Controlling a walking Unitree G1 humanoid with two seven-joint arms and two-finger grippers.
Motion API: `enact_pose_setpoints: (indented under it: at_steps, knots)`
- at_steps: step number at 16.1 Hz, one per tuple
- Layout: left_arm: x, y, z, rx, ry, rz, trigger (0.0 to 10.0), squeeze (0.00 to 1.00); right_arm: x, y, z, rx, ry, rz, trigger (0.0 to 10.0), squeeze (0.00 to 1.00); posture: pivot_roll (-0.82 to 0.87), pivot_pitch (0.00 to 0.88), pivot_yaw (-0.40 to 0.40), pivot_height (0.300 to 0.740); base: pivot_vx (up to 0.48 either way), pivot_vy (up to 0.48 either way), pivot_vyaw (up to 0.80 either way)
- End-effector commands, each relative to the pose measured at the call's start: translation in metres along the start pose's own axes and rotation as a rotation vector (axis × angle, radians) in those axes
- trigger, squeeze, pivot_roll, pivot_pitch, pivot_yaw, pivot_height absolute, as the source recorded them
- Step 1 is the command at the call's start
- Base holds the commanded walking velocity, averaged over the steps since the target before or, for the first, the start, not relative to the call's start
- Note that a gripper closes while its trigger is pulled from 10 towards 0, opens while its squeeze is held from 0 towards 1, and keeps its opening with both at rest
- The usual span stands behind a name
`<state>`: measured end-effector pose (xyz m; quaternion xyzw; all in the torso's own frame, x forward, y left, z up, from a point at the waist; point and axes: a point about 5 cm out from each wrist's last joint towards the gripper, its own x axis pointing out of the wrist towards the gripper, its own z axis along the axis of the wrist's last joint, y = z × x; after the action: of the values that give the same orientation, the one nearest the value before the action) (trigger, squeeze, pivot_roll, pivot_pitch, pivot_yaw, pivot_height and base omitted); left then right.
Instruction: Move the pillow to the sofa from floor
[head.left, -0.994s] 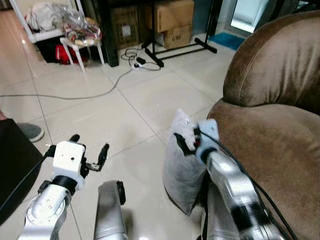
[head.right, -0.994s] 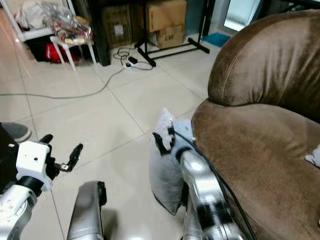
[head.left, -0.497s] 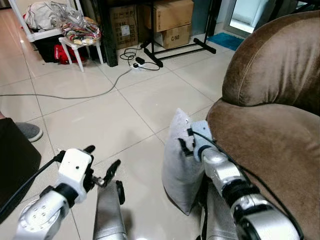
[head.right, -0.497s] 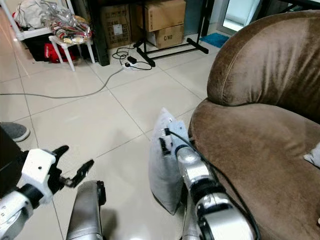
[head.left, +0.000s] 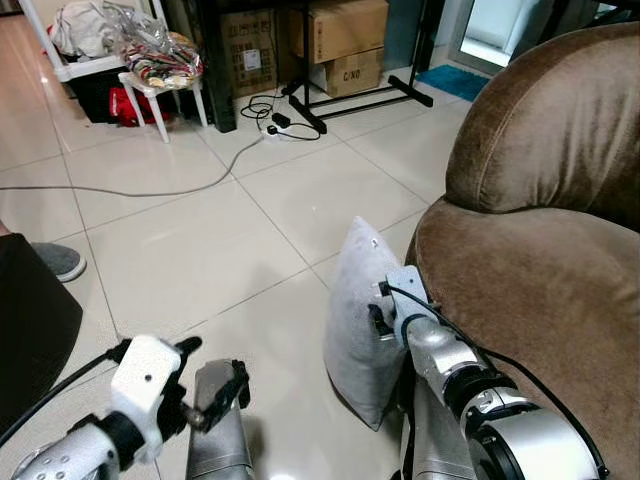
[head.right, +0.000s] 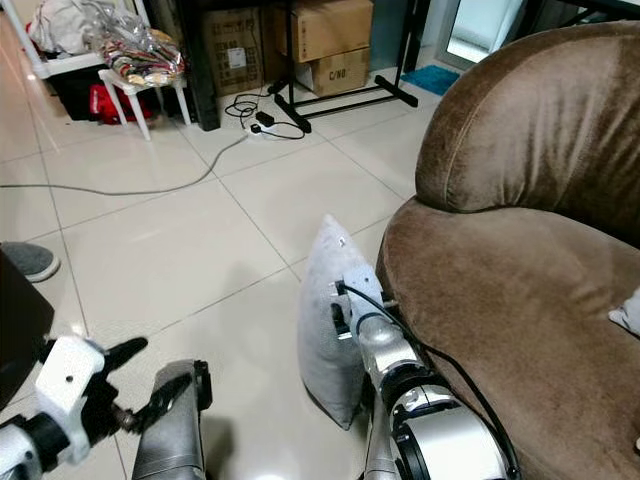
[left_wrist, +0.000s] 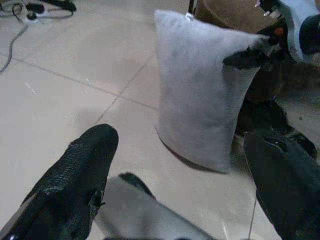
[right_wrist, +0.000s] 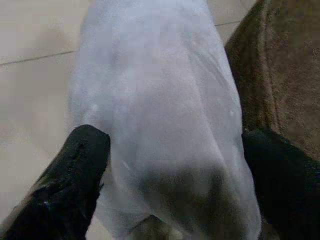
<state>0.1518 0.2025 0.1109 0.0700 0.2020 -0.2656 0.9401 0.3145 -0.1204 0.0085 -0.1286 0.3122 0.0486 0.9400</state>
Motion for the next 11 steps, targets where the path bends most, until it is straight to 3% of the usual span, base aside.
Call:
enact_pose_setpoints:
  at_steps: [1, 4, 11]
  knots:
    - [-0.004, 0.001, 0.004, 0.008, -0.003, -0.007, 10.0, 0.00, 0.001, -0.001, 0.008, -0.014, -0.022, -0.015, 0.3, 0.00, 0.10, 0.000, -0.028, 0.461, 0.000, 0.000, 0.00]
    - [-0.012, -0.002, 0.005, -0.013, 0.004, -0.017, 10.0, 0.00, 0.001, 0.005, 0.014, 0.115, -0.063, -0.001, 0.0, 0.00, 0.10, 0.000, -0.023, 0.461, 0.000, 0.000, 0.00]
    - [-0.019, -0.011, 0.002, -0.046, 0.041, -0.086, 10.0, 0.00, 0.000, 0.012, 0.011, 0.172, -0.079, 0.046, 0.0, 0.00, 0.12, 0.000, -0.017, 0.461, 0.000, 0.000, 0.00]
